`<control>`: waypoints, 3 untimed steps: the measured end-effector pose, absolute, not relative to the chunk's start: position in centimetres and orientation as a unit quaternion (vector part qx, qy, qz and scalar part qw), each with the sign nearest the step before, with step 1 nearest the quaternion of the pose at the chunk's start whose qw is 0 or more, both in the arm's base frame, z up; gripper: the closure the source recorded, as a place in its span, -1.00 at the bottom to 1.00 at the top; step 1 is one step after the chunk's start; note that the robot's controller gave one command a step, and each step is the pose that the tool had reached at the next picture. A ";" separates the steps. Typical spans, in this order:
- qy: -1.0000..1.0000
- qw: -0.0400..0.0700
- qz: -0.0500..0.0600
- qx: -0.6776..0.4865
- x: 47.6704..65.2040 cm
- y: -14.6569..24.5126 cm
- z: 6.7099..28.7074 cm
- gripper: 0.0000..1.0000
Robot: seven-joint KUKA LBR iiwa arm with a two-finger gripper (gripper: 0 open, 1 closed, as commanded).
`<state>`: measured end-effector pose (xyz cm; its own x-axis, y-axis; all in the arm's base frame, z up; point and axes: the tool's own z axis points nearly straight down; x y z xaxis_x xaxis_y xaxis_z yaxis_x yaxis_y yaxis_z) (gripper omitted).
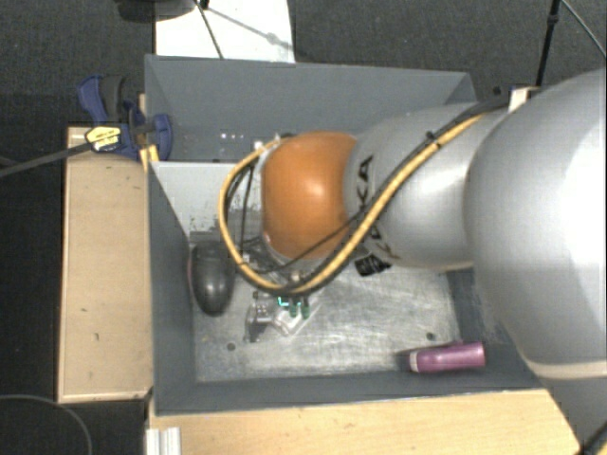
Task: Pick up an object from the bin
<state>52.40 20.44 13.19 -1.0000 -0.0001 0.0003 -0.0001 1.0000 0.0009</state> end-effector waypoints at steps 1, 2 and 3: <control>-0.986 -0.003 -0.001 0.166 52.4 12.6 7.2 -1.00; -0.966 -0.003 0.000 0.257 52.5 12.2 10.1 -1.00; -0.937 -0.004 0.000 0.349 53.1 12.1 10.1 -1.00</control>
Offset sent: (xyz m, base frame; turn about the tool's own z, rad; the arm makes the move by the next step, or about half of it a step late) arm -0.0019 -0.0777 -0.0619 -0.3359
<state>53.15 12.12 10.05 -0.7570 -0.6534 -0.0075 -0.6534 0.7570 -0.0017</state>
